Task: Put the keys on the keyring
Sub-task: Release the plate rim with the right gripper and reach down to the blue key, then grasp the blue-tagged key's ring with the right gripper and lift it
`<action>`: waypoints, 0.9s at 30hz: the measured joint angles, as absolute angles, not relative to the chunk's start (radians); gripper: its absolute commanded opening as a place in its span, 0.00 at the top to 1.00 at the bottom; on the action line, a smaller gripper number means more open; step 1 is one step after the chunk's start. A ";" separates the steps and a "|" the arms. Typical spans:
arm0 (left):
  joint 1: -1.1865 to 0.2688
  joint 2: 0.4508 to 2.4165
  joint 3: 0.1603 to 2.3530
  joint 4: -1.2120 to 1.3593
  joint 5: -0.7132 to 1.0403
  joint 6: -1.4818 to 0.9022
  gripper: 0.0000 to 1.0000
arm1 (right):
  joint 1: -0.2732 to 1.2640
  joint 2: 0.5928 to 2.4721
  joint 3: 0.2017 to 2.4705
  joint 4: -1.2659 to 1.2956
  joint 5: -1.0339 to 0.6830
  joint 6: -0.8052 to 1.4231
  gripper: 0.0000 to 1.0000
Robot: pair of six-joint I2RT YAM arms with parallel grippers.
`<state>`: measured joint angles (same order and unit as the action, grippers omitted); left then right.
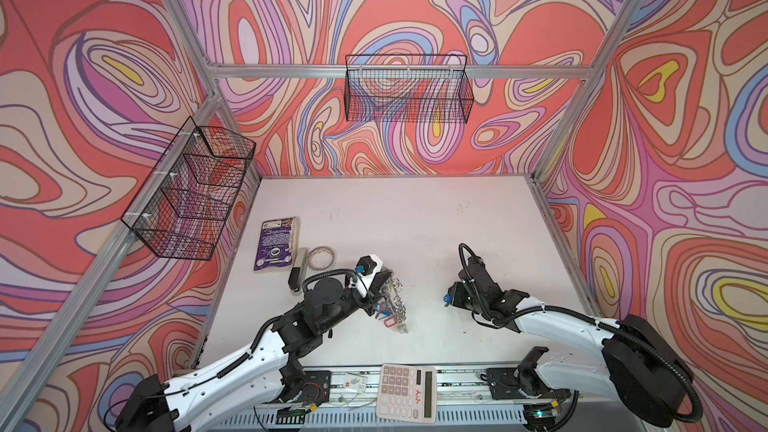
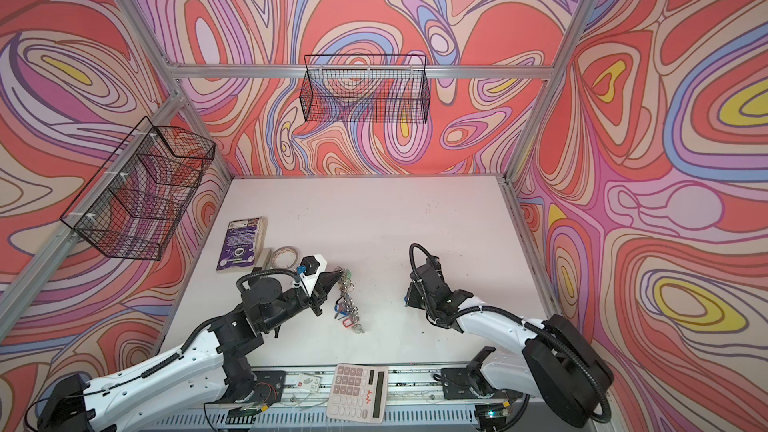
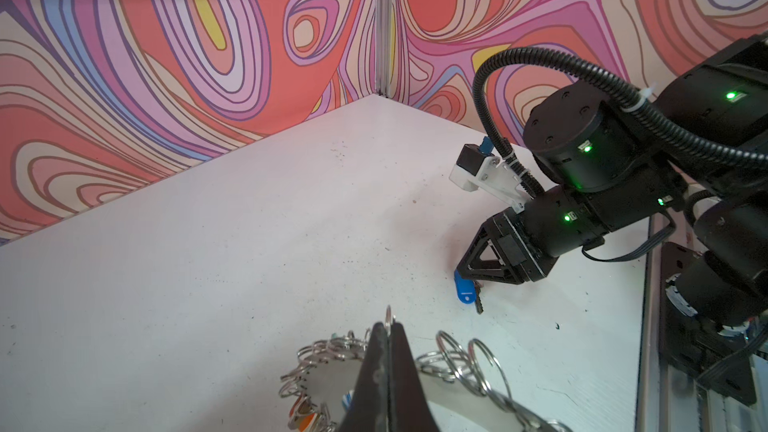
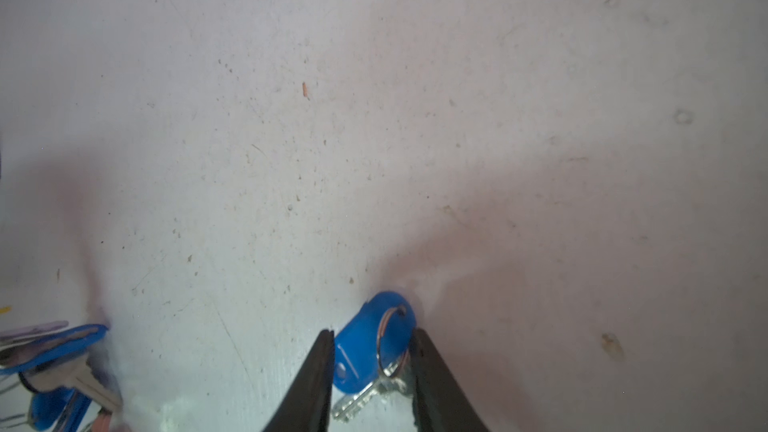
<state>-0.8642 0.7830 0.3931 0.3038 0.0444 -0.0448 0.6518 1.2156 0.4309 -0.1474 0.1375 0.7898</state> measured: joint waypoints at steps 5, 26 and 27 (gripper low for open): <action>-0.864 0.775 0.393 0.289 0.052 -0.045 1.00 | 0.669 1.230 0.446 -0.142 0.195 0.801 0.85; -0.864 0.762 0.393 0.287 0.065 -0.046 1.00 | 0.687 1.273 0.461 -0.159 0.282 0.798 0.91; -0.864 0.762 0.393 0.287 0.067 -0.046 1.00 | 0.687 1.273 0.461 -0.161 0.286 0.797 0.92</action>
<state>-0.8642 0.7616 0.3931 0.2867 0.0666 -0.0456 0.6872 1.2728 0.4610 -0.1612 0.2855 0.7975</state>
